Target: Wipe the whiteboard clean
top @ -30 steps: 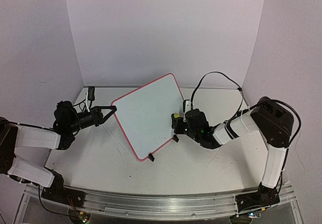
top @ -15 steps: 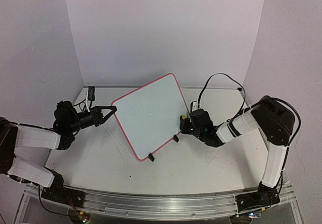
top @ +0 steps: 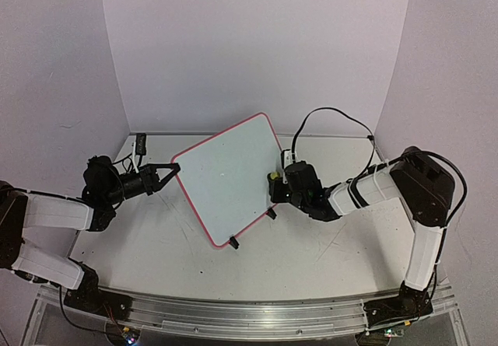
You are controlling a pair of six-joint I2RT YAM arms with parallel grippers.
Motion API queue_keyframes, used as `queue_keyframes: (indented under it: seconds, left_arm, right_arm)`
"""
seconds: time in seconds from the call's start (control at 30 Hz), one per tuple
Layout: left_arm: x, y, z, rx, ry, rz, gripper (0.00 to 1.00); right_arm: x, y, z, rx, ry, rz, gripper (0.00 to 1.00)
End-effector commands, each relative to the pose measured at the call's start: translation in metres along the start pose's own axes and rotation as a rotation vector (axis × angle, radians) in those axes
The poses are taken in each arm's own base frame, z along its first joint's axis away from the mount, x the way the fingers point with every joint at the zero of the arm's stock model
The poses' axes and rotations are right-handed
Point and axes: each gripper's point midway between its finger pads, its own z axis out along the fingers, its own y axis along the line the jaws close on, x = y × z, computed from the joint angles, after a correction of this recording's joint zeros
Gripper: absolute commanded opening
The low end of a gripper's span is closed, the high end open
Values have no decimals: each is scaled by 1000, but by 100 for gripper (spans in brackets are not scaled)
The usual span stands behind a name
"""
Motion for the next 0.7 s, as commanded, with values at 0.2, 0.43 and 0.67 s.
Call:
queue_keyframes:
  seconds: [0.2,0.43,0.67]
  left_arm:
    - [11,-29,3,137,75,68,0]
    - [9,-28,2,123,61,71,6]
    - [5,-25,-1,92,32,78,22]
  right_arm:
    - [-70,85,-46,-272,-96,-90,15]
    - [-87,59,-76,-150,-82,-69,16]
    - [-70,-1,-115,71,-16,-19,18]
